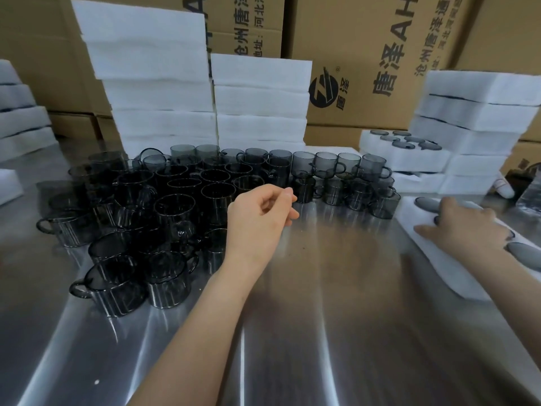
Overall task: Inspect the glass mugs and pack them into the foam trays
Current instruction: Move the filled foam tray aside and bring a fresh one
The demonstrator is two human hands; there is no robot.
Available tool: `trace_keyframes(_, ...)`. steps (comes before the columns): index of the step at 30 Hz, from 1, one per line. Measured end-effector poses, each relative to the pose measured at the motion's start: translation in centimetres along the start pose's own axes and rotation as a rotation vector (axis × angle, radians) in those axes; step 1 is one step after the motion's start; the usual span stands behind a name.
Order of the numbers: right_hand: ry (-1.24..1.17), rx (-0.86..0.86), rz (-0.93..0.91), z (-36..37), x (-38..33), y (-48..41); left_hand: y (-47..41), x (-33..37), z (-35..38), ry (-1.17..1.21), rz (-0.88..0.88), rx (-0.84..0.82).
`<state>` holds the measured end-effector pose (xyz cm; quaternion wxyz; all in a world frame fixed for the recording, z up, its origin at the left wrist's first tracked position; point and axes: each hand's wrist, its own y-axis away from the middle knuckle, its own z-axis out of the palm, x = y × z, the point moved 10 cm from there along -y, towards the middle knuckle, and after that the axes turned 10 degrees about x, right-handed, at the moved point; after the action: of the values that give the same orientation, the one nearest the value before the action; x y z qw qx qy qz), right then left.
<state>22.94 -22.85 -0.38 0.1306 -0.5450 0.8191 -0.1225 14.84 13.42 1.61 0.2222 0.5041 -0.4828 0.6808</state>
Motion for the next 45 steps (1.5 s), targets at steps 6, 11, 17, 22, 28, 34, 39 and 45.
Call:
trace_keyframes(6,-0.04,-0.105,-0.014,2.1,-1.7,-4.6,0.2,0.2,0.4,-0.022,0.007,-0.029)
trace_keyframes(11,-0.024,-0.009,0.026,3.2,-1.5,-6.5,0.4,0.4,0.9,-0.059,0.029,-0.06)
trace_keyframes(17,-0.023,0.005,0.017,3.9,-1.5,-7.8,0.6,0.3,1.3,-0.092,0.043,-0.084)
trace_keyframes(22,-0.016,0.017,0.001,3.9,-1.1,-8.4,0.7,0.2,1.4,-0.09,0.058,-0.096)
trace_keyframes(28,0.06,-0.045,-0.006,3.8,-1.4,-8.3,0.6,-0.1,1.7,-0.097,0.089,-0.114)
trace_keyframes(34,-0.075,0.193,-0.142,-0.7,-7.4,-5.2,1.3,-1.1,3.0,-0.167,0.086,-0.189)
trace_keyframes(39,-0.57,0.191,-0.501,-7.0,-18.0,-2.6,3.6,-2.1,5.8,-0.347,0.151,-0.401)
trace_keyframes(45,-0.504,0.172,-0.751,-13.8,-30.8,-4.8,5.0,-3.4,7.1,-0.486,0.147,-0.574)
